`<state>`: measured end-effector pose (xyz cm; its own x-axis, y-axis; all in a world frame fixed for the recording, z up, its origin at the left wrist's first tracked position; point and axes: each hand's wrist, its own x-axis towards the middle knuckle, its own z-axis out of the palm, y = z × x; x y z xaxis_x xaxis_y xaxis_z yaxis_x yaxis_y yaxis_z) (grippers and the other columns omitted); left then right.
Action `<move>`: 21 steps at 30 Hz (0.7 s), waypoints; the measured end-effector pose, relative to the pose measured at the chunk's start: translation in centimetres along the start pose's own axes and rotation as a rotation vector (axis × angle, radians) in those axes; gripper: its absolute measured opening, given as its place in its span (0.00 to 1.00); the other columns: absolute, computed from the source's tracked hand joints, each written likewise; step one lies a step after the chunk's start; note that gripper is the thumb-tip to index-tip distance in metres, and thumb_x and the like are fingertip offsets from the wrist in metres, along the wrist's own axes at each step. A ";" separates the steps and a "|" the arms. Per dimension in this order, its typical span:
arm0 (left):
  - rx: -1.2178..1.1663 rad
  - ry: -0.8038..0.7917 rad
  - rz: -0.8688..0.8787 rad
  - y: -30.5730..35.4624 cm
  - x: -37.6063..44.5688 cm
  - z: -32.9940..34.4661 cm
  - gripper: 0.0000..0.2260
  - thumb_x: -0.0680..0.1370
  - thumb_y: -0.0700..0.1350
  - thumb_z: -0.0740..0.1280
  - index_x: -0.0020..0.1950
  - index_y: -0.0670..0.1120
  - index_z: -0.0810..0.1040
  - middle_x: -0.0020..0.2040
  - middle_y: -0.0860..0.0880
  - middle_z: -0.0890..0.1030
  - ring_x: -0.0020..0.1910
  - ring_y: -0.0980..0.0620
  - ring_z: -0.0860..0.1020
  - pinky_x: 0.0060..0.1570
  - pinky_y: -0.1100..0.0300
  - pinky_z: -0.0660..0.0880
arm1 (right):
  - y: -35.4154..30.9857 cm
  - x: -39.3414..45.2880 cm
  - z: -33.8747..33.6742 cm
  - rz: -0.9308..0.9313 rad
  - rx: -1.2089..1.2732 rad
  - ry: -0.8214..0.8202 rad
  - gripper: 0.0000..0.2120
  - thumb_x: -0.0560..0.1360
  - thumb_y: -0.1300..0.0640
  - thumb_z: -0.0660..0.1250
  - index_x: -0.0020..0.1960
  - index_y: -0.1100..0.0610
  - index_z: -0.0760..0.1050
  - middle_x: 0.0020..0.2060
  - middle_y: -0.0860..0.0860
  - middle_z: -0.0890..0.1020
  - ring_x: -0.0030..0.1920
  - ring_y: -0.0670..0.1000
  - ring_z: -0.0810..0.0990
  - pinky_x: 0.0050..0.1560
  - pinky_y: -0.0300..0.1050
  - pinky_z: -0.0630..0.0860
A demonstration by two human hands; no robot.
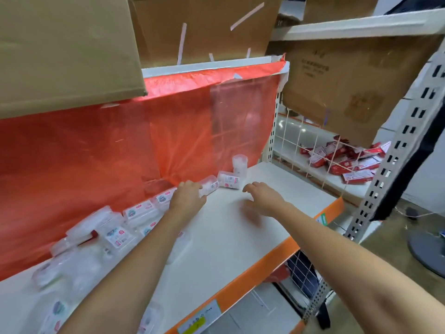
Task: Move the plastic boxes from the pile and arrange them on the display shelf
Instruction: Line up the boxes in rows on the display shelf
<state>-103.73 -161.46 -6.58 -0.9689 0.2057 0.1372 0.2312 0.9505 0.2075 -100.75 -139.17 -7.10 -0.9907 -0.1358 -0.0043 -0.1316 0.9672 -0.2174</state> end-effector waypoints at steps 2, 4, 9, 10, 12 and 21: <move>0.000 0.016 -0.002 -0.1 1.0 0.6 0.18 0.77 0.47 0.63 0.67 0.44 0.72 0.62 0.43 0.72 0.62 0.43 0.67 0.62 0.54 0.65 | 0.0 1.8 0.0 -0.019 0.008 0.031 0.21 0.78 0.54 0.60 0.70 0.55 0.65 0.64 0.54 0.71 0.65 0.55 0.67 0.59 0.49 0.70; 0.006 0.016 0.012 -0.1 2.0 1.3 0.19 0.77 0.47 0.63 0.67 0.43 0.70 0.63 0.44 0.71 0.62 0.43 0.67 0.62 0.55 0.64 | -0.1 3.6 0.0 -0.026 0.034 0.072 0.21 0.77 0.55 0.60 0.69 0.55 0.66 0.64 0.54 0.71 0.65 0.55 0.67 0.58 0.48 0.69; 0.011 0.020 0.043 -0.1 4.2 3.0 0.22 0.75 0.46 0.65 0.68 0.44 0.68 0.66 0.46 0.68 0.64 0.45 0.65 0.62 0.56 0.65 | -0.7 7.3 0.5 -0.054 0.041 0.088 0.21 0.77 0.54 0.62 0.68 0.58 0.67 0.65 0.56 0.70 0.64 0.57 0.67 0.59 0.51 0.70; 0.020 0.012 0.043 -0.2 4.5 3.3 0.23 0.75 0.47 0.66 0.69 0.45 0.67 0.66 0.46 0.68 0.64 0.45 0.65 0.62 0.56 0.65 | -0.7 8.0 0.8 -0.058 0.028 0.080 0.21 0.77 0.54 0.62 0.68 0.58 0.66 0.65 0.56 0.69 0.64 0.58 0.66 0.59 0.51 0.70; 0.036 -0.015 0.023 -0.4 5.0 3.8 0.26 0.74 0.46 0.67 0.70 0.45 0.64 0.66 0.46 0.66 0.64 0.44 0.65 0.62 0.55 0.66 | -0.7 9.0 1.3 -0.037 0.030 0.047 0.21 0.77 0.55 0.62 0.68 0.59 0.65 0.65 0.57 0.68 0.64 0.58 0.66 0.59 0.52 0.70; 0.155 0.119 -0.008 -0.1 5.5 5.9 0.25 0.72 0.35 0.61 0.69 0.46 0.63 0.62 0.45 0.67 0.57 0.45 0.70 0.54 0.57 0.68 | -0.1 10.7 4.5 0.049 0.108 0.187 0.25 0.72 0.65 0.60 0.69 0.60 0.62 0.62 0.57 0.67 0.62 0.58 0.65 0.51 0.51 0.71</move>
<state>-109.59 -159.10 -11.53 -0.9513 0.1781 0.2517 0.1987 0.9783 0.0588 -111.20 -141.68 -11.55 -0.9862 -0.0369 0.1616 -0.0886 0.9415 -0.3252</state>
